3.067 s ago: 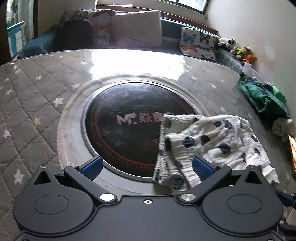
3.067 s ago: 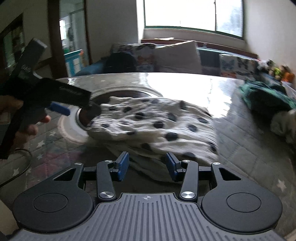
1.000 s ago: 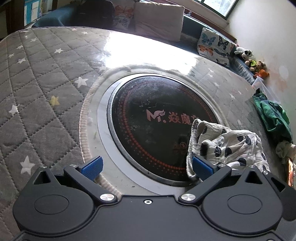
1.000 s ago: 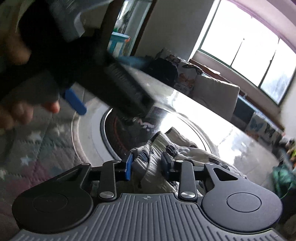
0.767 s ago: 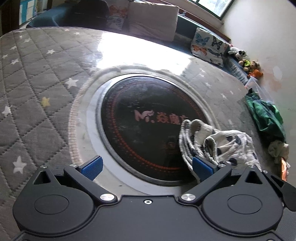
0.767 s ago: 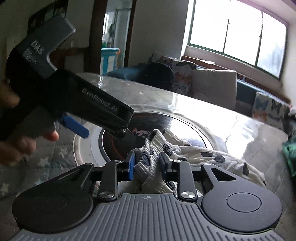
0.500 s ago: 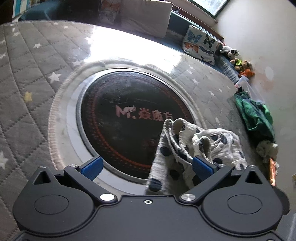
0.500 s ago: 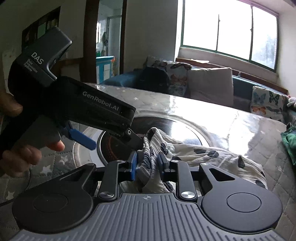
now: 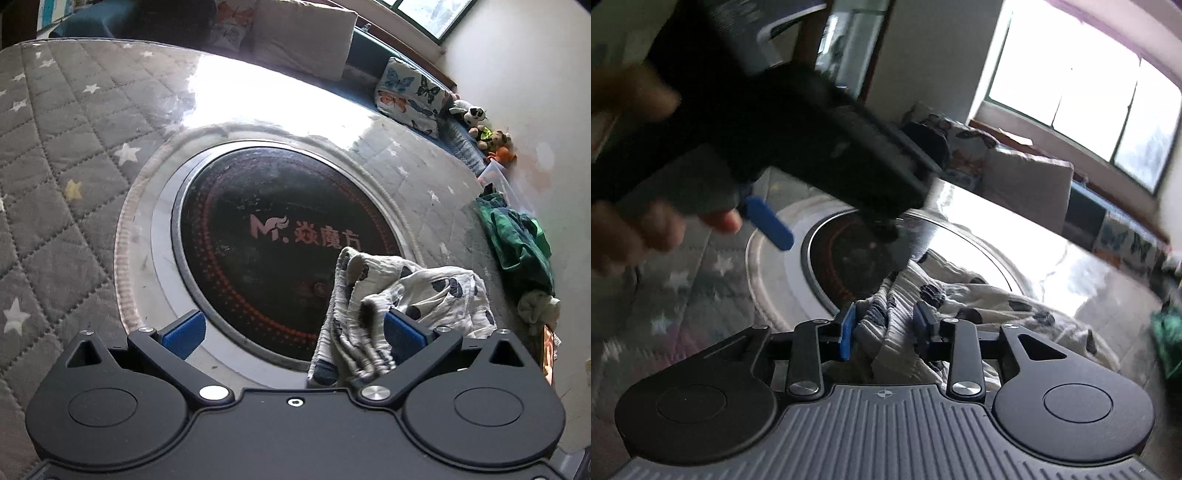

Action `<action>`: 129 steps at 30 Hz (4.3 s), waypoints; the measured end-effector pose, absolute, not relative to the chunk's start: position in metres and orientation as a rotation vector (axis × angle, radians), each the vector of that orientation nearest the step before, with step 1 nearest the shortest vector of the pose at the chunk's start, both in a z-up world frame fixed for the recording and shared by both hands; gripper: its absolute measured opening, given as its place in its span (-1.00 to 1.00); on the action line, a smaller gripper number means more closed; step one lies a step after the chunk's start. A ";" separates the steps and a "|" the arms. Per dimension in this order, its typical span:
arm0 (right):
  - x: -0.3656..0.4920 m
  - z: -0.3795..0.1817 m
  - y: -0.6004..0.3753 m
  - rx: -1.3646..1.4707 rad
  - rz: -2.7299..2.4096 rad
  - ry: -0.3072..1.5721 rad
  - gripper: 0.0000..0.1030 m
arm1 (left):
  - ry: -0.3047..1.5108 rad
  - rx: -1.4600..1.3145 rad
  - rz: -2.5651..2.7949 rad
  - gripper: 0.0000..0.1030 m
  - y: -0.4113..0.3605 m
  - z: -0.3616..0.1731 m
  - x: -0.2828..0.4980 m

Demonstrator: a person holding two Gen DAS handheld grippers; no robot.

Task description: Fold clothes

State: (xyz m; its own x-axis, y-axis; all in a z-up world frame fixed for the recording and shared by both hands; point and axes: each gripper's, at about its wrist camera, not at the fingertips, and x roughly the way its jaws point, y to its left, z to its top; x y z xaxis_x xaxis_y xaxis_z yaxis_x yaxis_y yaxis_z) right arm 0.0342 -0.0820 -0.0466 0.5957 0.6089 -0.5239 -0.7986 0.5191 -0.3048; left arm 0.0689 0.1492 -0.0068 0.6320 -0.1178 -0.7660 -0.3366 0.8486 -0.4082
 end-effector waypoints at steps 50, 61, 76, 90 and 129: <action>0.025 -0.046 -0.076 -0.683 0.842 0.302 -0.25 | 0.891 -0.605 0.127 1.00 0.150 -0.011 0.061; 0.022 -0.049 -0.107 -0.832 0.841 0.288 -0.07 | 0.889 -0.596 0.124 1.00 0.149 -0.011 0.058; 0.033 -0.059 -0.108 -0.996 0.899 0.228 -0.48 | 0.896 -0.582 0.127 1.00 0.146 -0.008 0.059; 0.059 -0.032 -0.129 -0.725 0.895 0.311 -0.77 | 0.901 -0.573 0.126 1.00 0.147 -0.009 0.055; 0.027 -0.050 -0.134 -0.823 0.891 0.310 -0.94 | 0.891 -0.546 0.152 1.00 0.148 -0.005 0.034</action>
State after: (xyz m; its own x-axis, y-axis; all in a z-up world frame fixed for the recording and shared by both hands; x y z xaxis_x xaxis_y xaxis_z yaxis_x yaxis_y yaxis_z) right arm 0.0268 -0.1336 -0.0498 0.6105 0.5642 -0.5559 -0.7873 0.3560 -0.5034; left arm 0.0341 0.1475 -0.0054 0.6280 -0.0966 -0.7722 -0.3466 0.8537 -0.3887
